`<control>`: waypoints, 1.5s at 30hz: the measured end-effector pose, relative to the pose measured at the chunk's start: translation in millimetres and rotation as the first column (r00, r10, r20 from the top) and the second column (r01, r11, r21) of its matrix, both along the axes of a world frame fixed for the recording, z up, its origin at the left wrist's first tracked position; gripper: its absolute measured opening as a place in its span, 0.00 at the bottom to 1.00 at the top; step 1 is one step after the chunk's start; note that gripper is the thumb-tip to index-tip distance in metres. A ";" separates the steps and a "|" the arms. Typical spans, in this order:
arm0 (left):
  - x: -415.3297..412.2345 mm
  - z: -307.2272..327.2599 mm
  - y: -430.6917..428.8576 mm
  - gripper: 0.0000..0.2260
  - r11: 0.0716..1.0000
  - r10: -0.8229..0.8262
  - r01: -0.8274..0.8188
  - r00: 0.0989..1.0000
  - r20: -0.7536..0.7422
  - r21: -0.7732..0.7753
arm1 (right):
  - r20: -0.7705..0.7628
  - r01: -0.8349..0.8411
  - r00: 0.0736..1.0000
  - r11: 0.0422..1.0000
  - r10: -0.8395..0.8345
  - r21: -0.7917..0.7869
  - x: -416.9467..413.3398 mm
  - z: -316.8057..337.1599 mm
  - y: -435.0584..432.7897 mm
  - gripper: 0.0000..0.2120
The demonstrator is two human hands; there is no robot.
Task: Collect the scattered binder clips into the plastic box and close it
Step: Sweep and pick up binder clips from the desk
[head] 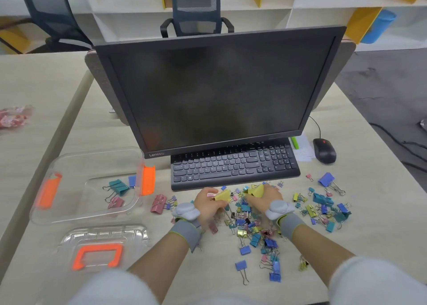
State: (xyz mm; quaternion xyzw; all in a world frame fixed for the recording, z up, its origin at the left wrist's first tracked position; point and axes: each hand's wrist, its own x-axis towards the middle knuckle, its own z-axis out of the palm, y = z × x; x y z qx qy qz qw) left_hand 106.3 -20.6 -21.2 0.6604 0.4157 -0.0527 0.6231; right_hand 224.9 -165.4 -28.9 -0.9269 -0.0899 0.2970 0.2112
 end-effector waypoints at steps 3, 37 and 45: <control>0.2 1.5 4.5 0.16 0.998 0.027 -0.026 1.000 0.015 -0.057 | -0.096 0.057 0.995 0.978 -0.038 0.201 -1.6 9.8 8.7 0.23; -125.8 86.9 214.5 0.25 0.847 0.521 -0.442 0.799 0.300 -0.294 | -0.506 0.252 0.849 0.727 0.151 0.638 -157.2 91.4 308.6 0.32; -132.8 59.0 223.8 0.17 0.868 0.470 -0.447 0.881 0.065 -0.214 | -0.613 0.262 0.787 0.860 0.071 0.437 -165.2 64.3 324.7 0.19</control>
